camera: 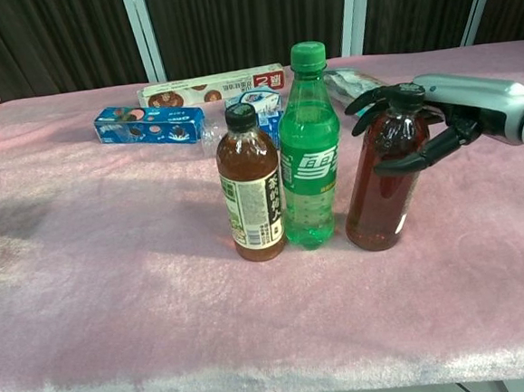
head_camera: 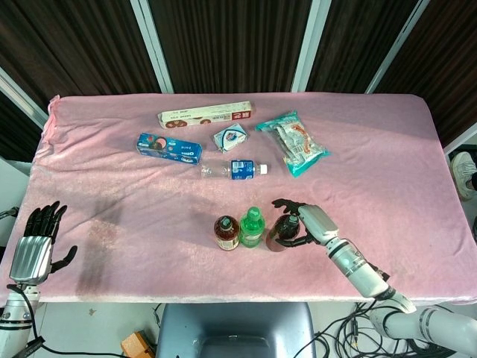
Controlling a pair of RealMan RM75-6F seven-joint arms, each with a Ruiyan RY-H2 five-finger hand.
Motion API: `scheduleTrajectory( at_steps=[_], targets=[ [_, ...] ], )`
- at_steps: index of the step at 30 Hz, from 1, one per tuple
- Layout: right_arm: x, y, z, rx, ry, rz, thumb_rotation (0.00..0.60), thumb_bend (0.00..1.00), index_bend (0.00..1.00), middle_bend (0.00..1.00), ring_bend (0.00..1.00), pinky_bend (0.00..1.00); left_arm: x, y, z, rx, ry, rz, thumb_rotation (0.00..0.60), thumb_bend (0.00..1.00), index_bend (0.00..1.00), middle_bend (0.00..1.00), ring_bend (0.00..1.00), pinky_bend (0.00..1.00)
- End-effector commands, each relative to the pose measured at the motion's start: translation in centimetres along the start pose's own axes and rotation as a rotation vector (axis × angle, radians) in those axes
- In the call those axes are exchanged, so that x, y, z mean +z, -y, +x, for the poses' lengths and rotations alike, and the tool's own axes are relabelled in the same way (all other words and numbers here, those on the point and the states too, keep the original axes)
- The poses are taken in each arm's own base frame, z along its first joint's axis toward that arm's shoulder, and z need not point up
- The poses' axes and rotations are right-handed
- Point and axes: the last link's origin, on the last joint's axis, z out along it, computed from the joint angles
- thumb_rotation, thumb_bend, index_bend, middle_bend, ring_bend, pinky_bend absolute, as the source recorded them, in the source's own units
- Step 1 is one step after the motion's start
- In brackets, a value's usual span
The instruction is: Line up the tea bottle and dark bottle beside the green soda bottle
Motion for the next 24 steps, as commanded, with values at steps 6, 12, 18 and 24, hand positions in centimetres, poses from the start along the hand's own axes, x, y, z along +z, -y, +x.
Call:
scheduleTrajectory(
  at_steps=[6, 12, 18, 24],
  targets=[
    [-1.6, 0.1, 0.9, -0.017, -0.01, 0.02, 0.6, 0.34, 0.0, 0.14, 0.17, 0.32, -0.1, 0.0, 0.2, 0.003, -0.01, -0.002, 0.6, 0.3, 0.0, 0.01, 0.0, 0.0],
    [-7.3, -0.9, 3.6, -0.248, 0.007, -0.052, 0.6, 0.27, 0.0, 0.0, 0.01, 0.11, -0.7, -0.2, 0.8, 0.012, -0.035, -0.032, 0.6, 0.3, 0.0, 0.01, 0.0, 0.0],
    [-16.2, -1.9, 6.8, -0.487, -0.101, -0.227, 0.6, 0.25, 0.0, 0.0, 0.0, 0.0, -1.8, -0.1, 0.5, 0.036, 0.018, -0.018, 0.6, 0.3, 0.0, 0.01, 0.0, 0.0],
    [-24.4, -5.7, 7.1, -0.576, -0.329, -0.548, 0.6, 0.25, 0.0, 0.0, 0.0, 0.0, -4.1, -0.1, 0.9, 0.092, 0.095, 0.024, 0.6, 0.31, 0.0, 0.01, 0.0, 0.0]
  ],
)
